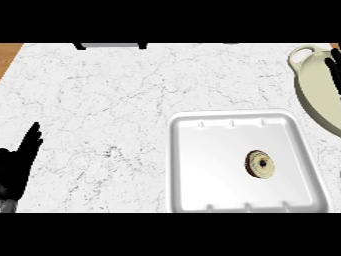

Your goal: Pick the cupcake from the tray and place it in the pot

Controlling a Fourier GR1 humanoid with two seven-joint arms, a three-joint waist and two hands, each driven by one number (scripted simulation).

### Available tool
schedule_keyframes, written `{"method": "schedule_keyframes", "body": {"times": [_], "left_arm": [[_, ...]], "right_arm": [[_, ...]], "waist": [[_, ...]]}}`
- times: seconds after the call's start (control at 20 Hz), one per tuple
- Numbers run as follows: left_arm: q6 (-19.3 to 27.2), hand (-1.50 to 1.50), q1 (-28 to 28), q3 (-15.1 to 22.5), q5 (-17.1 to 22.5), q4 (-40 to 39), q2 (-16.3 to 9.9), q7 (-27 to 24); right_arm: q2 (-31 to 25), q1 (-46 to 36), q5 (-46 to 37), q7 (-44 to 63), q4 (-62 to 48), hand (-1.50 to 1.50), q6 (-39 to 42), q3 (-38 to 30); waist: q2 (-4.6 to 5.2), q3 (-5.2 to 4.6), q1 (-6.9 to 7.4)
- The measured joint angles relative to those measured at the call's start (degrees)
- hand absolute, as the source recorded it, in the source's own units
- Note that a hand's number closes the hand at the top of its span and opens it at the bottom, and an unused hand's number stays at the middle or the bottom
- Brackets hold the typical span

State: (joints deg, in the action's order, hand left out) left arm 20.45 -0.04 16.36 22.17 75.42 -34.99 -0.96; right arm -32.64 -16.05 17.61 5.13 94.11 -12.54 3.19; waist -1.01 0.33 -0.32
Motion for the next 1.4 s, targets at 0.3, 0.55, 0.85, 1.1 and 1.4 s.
{"method": "schedule_keyframes", "body": {"times": [0.3, 0.55, 0.85, 1.1, 1.4], "left_arm": [[2.6, 0.0, -0.4, -1.8, 0.9, 6.2, 4.0, -4.5], [4.2, 0.0, -0.1, -2.8, 2.1, 9.3, 7.5, -7.9], [4.9, 0.0, -0.3, -1.1, 1.2, 11.7, 11.1, -11.2], [4.9, 0.0, -0.5, 0.6, -0.2, 12.8, 12.6, -12.3], [5.0, 0.0, -0.4, 2.4, -1.4, 14.2, 13.7, -13.1]], "right_arm": [[-2.7, 6.4, -11.0, -8.2, 10.9, 1.5, -9.3, -4.1], [-1.5, 17.7, -21.5, -8.3, 9.1, -1.5, -23.3, -10.7], [10.1, 31.2, -34.3, -17.9, 19.9, -1.5, -37.5, -4.1], [18.4, 46.0, -47.5, -19.5, 25.9, -1.5, -42.5, 5.0], [24.8, 61.6, -61.2, -12.8, 25.1, -1.5, -40.1, 11.4]], "waist": [[-1.3, -0.37, -4.11], [-1.51, -0.52, -8.89], [-0.57, -0.47, -6.5], [0.28, -0.6, -4.12], [1.46, -0.77, -1.61]]}}
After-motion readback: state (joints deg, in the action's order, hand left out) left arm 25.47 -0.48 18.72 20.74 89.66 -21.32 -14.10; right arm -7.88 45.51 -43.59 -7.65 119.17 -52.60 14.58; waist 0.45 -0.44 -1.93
